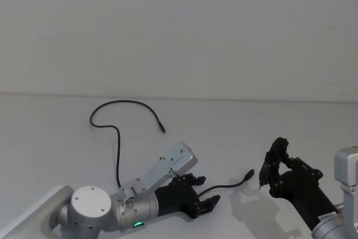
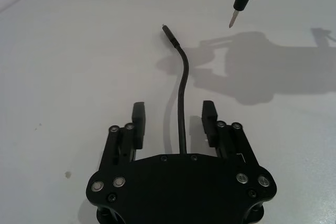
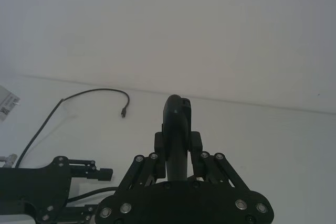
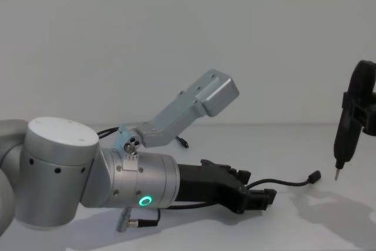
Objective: Pick up the data cable with the one hand.
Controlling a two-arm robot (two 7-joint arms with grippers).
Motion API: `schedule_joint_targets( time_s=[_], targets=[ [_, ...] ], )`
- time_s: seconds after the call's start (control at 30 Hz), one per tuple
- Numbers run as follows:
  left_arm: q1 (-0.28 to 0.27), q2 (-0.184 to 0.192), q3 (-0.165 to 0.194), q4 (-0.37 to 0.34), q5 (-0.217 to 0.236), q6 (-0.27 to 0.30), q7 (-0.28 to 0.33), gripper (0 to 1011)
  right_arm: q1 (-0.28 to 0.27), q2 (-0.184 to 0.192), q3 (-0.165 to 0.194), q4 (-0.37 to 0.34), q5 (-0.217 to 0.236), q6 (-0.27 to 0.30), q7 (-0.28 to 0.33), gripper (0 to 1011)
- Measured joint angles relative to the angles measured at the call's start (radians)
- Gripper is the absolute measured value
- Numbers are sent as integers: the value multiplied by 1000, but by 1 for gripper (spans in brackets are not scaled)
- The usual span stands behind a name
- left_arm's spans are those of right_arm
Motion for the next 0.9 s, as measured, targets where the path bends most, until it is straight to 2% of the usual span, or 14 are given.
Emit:
schedule_joint_targets(
  time_s=[0.17, 0.2, 0.33, 0.43, 0.47, 0.57, 0.67, 0.9],
  targets=[
    [-3, -5, 0, 10, 1, -2, -2, 469, 0, 0, 0, 0, 0, 0, 0, 269],
    [-4, -6, -1, 13, 2, -2, -2, 407, 0, 0, 0, 0, 0, 0, 0, 269],
    [-5, -8, -1, 17, 2, -4, -3, 328, 0, 0, 0, 0, 0, 0, 0, 269],
    [-6, -10, -1, 21, 3, -5, -4, 202, 0, 0, 0, 0, 0, 0, 0, 269],
    [-6, -10, -1, 22, 3, -5, -4, 202, 0, 0, 0, 0, 0, 0, 0, 269],
    [-7, -11, -1, 24, 3, -5, -4, 104, 0, 0, 0, 0, 0, 0, 0, 269],
    [-7, -12, -2, 24, 4, -6, -4, 43, 0, 0, 0, 0, 0, 0, 0, 269],
    [-1, -11, -15, 15, 3, -19, 0, 43, 0, 0, 0, 0, 0, 0, 0, 269]
  ],
)
